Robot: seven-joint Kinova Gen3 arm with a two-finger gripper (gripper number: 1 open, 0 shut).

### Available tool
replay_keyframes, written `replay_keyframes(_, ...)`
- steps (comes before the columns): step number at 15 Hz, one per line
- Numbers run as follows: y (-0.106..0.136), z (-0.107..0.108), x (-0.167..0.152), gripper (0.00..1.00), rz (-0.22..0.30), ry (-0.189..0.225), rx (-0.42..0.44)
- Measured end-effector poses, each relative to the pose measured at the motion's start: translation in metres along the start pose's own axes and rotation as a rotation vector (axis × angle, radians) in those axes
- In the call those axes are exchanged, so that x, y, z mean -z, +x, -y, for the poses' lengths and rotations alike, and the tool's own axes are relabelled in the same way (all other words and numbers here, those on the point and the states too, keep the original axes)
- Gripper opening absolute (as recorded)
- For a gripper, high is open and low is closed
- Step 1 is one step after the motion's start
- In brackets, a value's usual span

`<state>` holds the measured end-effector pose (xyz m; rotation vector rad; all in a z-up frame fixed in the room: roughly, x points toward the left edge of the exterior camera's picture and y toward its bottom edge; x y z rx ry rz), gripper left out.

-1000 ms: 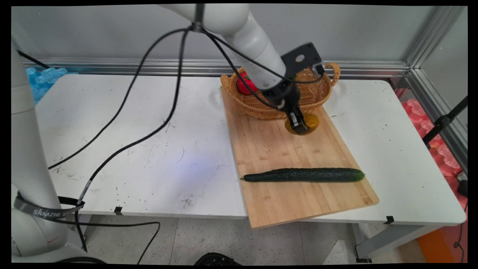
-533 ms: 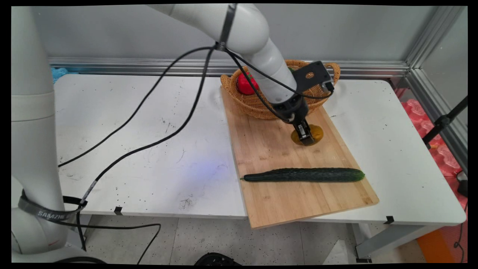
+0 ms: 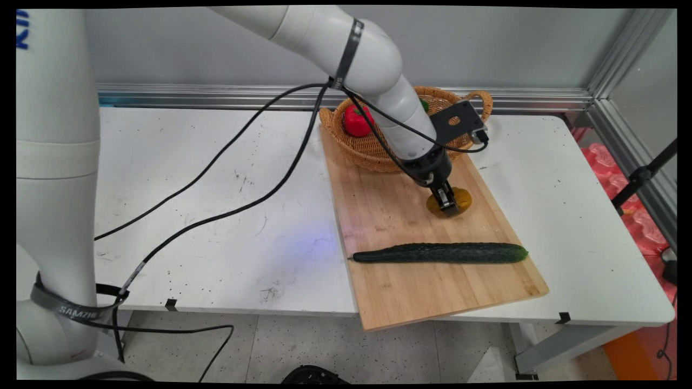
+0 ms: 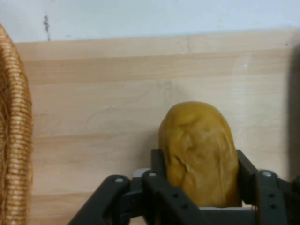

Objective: Place the picked object on the cutting board

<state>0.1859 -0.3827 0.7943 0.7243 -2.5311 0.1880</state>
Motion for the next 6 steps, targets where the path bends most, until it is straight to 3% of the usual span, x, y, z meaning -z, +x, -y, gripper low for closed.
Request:
replay_keyframes(1,-0.0003,0.0003,-0.0019,0.00,0.000,0.000,0.001)
replay_keyframes(2,-0.0006,0.0007,-0.0035,1.00,0.000,0.000,0.002)
replay_keyframes(6,0.0001,0.0029,-0.0061,1.00,-0.022,-0.002,-0.004)
